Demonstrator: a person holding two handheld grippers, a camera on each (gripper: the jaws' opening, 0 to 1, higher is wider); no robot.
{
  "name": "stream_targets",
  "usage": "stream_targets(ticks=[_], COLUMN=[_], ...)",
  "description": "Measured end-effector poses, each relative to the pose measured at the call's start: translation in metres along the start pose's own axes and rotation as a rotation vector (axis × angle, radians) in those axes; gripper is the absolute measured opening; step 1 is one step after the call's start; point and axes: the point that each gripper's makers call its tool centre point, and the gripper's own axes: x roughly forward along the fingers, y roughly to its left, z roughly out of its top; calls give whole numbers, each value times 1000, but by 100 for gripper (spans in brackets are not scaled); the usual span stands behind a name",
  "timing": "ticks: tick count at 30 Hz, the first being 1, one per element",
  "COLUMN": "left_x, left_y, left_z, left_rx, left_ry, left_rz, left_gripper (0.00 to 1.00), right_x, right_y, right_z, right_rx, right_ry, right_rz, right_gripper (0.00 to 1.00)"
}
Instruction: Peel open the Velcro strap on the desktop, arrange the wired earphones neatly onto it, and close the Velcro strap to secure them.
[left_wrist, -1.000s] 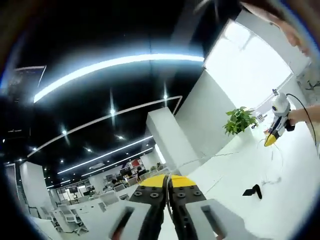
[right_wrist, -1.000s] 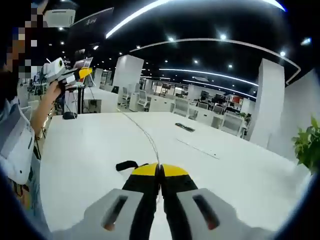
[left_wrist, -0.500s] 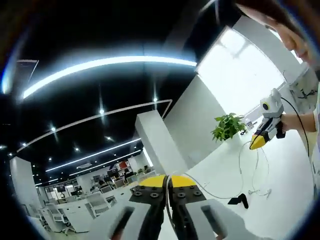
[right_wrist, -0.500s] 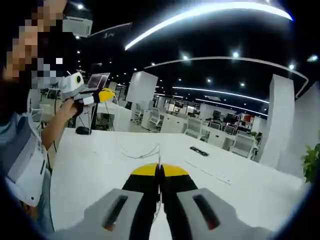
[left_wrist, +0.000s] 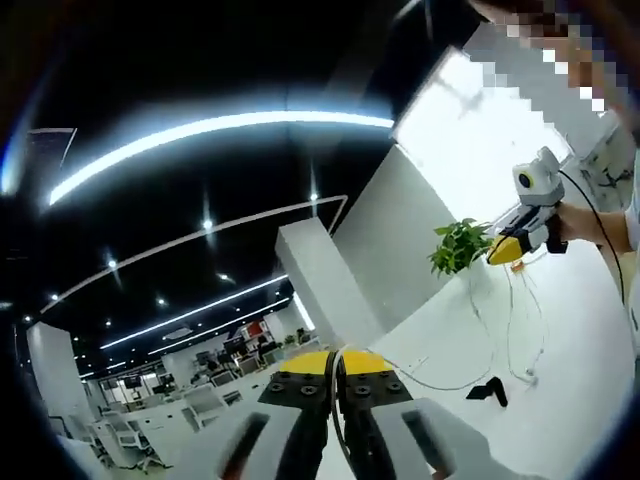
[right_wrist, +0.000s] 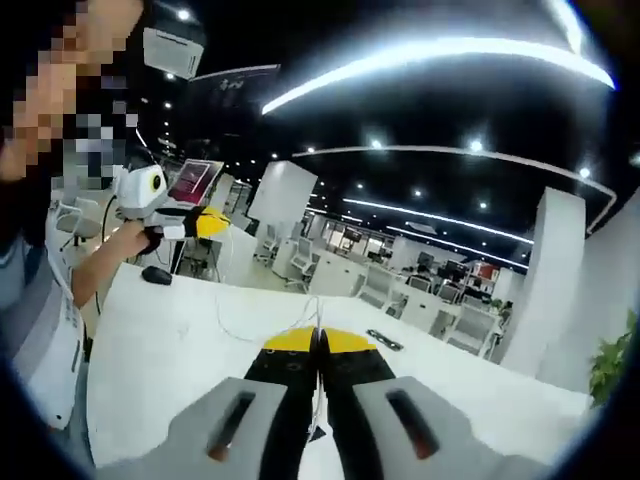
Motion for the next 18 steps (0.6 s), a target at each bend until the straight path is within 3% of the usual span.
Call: stream_targets(ticks=[2, 3, 6, 9, 18], left_x=[-2, -4, -5, 4, 35], left_y=[9, 16, 28, 1, -93], left_z=[-3, -5, -15, -21, -32], left_rx=[-14, -17, -6, -106, -120], left_ry=[4, 7, 32, 28, 45], left_rz=[24, 44, 79, -36, -296], left_gripper=[5, 5, 5, 5, 5], right_x=[1, 0, 0, 4, 22], right_y=[-1, -9, -13, -5, 18], right_z=[-17, -27, -42, -49, -42], right_rx=[19, 3, -18, 33, 12], right_ry=[62, 92, 125, 135, 123], right_rz=[6, -26, -48, -13, 60], right_gripper=[3, 3, 3, 3, 3])
